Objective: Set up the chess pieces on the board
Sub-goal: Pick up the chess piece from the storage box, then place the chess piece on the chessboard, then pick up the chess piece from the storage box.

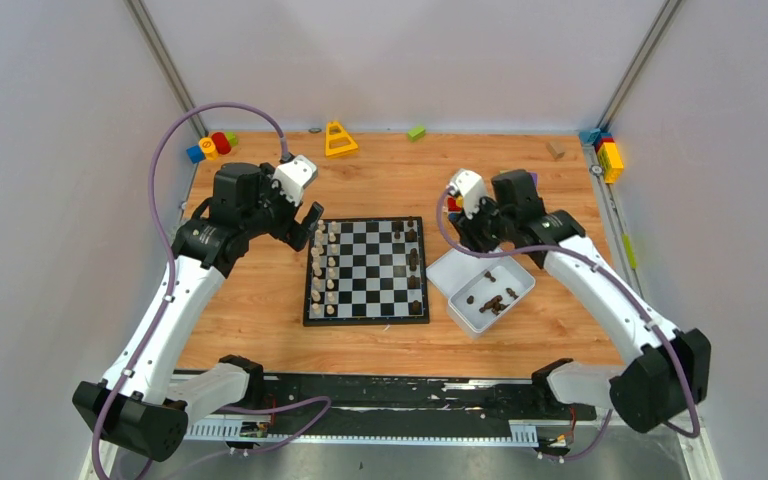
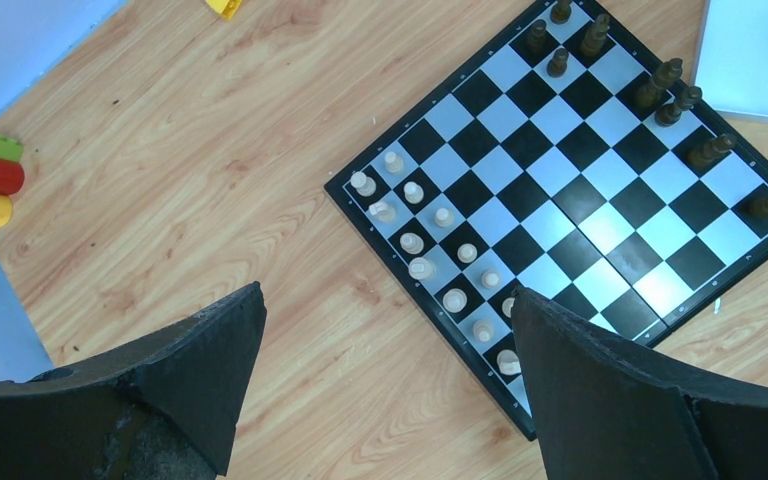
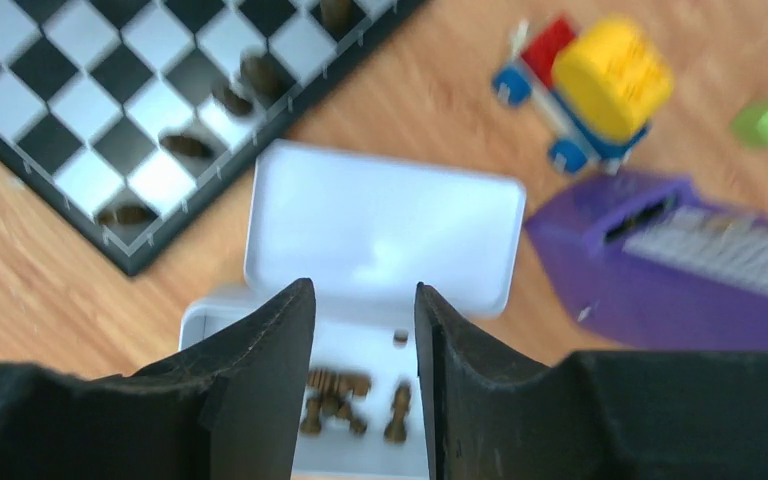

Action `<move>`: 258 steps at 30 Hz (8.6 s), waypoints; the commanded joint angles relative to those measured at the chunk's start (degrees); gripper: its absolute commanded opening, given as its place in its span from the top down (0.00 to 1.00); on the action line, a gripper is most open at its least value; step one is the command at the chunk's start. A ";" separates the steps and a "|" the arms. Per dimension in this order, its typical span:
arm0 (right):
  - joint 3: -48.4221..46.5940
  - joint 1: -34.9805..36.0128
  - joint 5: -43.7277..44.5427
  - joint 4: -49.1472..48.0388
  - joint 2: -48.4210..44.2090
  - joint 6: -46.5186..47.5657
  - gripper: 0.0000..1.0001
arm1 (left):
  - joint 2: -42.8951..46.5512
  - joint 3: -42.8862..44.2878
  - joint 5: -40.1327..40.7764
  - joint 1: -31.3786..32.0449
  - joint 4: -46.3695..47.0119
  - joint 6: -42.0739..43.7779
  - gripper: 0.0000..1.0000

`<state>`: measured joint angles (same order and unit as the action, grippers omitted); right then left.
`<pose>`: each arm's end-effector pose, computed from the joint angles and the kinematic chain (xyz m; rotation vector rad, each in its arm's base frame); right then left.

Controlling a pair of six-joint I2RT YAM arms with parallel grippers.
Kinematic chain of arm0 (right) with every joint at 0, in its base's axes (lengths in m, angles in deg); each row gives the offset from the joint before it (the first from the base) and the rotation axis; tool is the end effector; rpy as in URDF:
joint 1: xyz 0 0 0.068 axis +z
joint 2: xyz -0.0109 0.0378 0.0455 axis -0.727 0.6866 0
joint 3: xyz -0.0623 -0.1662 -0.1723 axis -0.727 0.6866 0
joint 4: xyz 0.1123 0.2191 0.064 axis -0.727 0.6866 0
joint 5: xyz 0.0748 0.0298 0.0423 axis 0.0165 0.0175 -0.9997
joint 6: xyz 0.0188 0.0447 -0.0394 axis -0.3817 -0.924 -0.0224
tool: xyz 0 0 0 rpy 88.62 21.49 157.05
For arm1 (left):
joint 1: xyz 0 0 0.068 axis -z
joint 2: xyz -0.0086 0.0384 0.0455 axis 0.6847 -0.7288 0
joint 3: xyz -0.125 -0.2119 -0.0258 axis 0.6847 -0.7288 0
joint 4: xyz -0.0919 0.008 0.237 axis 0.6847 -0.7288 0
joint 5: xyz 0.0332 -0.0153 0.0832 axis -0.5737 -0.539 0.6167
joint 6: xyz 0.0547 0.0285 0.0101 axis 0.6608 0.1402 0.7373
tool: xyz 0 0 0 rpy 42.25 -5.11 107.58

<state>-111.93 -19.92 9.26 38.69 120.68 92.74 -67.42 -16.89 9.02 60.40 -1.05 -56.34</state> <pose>0.2480 0.1355 0.2826 -1.0974 2.1002 0.2663 0.2225 -0.0789 0.3399 0.7443 2.0160 -0.2163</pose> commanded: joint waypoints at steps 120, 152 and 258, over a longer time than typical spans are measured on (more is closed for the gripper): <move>-38.22 9.42 -4.00 11.98 49.30 -0.28 0.99 | 3.08 -0.75 0.23 -0.49 3.04 -0.85 0.00; -36.84 9.58 -2.22 11.99 48.46 0.68 0.99 | 2.88 -0.86 -0.29 -0.55 3.10 -0.69 0.00; 23.06 -22.68 -16.11 -16.55 11.86 15.77 0.84 | 1.78 -3.35 -2.25 -0.49 4.51 1.93 0.00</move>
<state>-87.65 -43.06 -6.02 22.25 132.14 106.99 -65.60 -20.69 7.16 60.29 1.44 -55.13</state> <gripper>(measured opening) 0.225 0.998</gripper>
